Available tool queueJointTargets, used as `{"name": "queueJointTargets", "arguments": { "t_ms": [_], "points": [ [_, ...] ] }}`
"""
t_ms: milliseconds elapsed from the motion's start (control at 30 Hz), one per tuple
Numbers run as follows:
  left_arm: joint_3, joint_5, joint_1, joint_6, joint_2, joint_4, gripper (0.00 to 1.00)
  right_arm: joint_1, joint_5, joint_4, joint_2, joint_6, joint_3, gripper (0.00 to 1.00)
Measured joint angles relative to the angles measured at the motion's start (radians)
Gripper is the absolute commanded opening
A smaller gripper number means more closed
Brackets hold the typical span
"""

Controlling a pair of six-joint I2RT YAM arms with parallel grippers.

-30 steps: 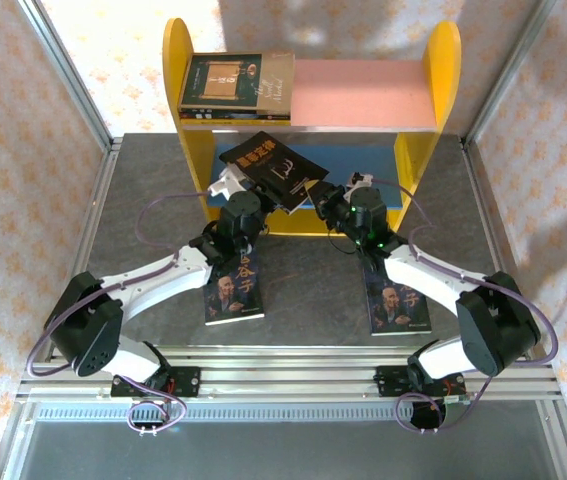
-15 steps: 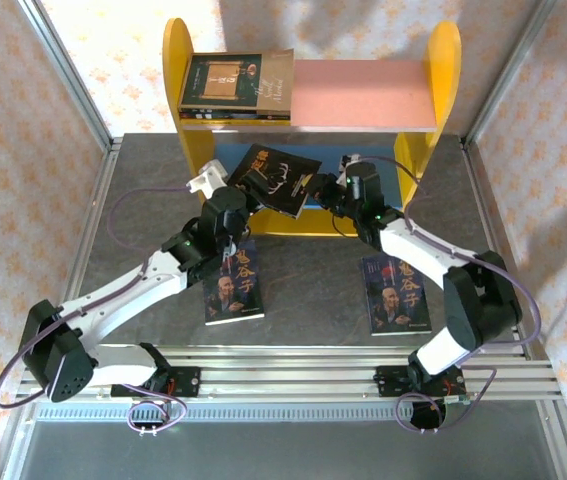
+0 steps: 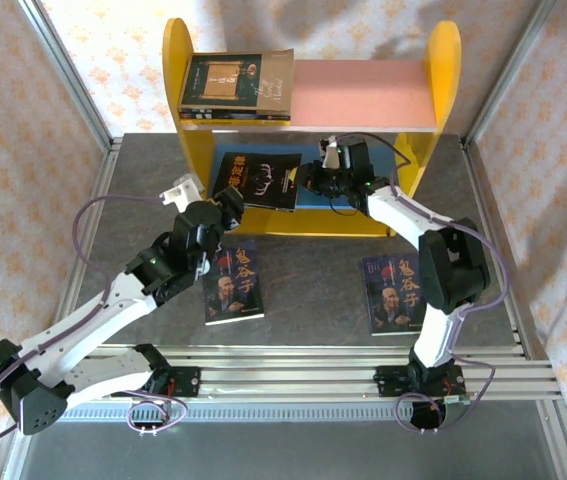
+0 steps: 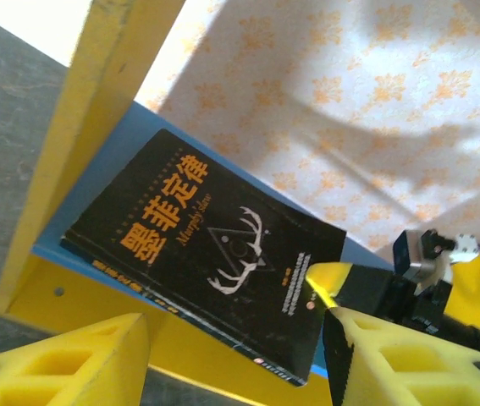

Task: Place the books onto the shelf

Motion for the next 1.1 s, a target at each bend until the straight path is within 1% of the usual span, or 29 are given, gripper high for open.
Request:
{"name": "queueJointTargets", "arguments": {
  "t_ms": [233,600,1100],
  "points": [
    [-0.032,0.002,0.000,0.023,-0.040,-0.073,0.56,-0.001,-0.036,-0.040,0.029,-0.059,0.063,0.04],
    [-0.061,0.005,0.001,0.033,-0.092,-0.150,0.57,-0.001,-0.059,-0.043,0.071,-0.066,0.097,0.04],
    [-0.073,0.011,0.003,0.033,-0.103,-0.157,0.57,-0.001,-0.073,-0.037,0.109,-0.060,0.127,0.04]
  ]
}}
